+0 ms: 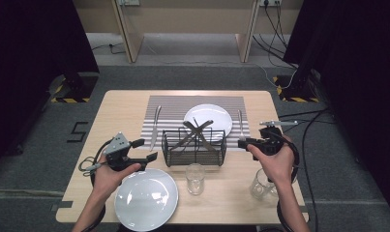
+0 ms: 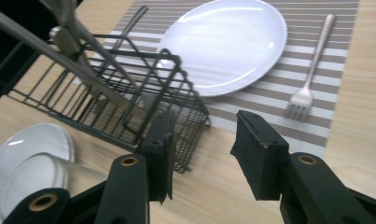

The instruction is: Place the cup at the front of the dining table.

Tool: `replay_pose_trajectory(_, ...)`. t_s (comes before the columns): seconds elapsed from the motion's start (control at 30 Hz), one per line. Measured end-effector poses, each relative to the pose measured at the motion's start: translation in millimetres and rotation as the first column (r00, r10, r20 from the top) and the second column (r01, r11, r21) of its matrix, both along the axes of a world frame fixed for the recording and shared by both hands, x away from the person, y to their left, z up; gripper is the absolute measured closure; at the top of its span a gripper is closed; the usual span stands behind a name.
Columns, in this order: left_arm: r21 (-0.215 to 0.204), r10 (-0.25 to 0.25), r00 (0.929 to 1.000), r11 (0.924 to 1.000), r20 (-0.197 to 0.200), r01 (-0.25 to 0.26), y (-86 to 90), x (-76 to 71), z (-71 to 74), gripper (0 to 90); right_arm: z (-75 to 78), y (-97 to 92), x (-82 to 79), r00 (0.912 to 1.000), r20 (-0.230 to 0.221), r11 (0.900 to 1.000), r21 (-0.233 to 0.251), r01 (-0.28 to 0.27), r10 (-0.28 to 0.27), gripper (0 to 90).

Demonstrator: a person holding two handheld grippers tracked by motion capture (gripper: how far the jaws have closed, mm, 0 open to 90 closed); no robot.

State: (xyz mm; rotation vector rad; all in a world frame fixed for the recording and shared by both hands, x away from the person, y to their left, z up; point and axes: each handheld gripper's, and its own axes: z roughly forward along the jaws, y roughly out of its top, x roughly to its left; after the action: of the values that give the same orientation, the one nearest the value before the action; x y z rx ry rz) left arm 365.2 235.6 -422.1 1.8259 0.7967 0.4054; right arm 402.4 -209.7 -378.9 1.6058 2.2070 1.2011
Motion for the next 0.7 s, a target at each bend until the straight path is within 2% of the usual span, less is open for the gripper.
replay_pose_trajectory(0.17, -0.001, -0.04, 0.9992, 0.9992, -0.01, 0.04, -12.3, -5.3, 0.0, 23.6, -4.9, -4.4, 0.8, 0.9995, 0.015, 0.9995, -0.007, 0.029, -0.029, 58.2)
replay_pose_trajectory(0.37, 0.002, -0.084, 0.9962, 0.9964, -0.021, 0.085, -28.8, -11.0, 0.8, 23.6, -9.1, -7.5, 3.2, 0.9985, 0.024, 0.998, -0.039, 0.051, -0.05, 58.3)
replay_pose_trajectory(0.7, 0.016, -0.163, 0.9849, 0.9864, -0.059, 0.164, -58.5, -16.9, -6.0, 24.6, -9.5, -11.0, 2.4, 0.9971, 0.024, 0.9962, -0.047, 0.073, -0.072, 58.4)
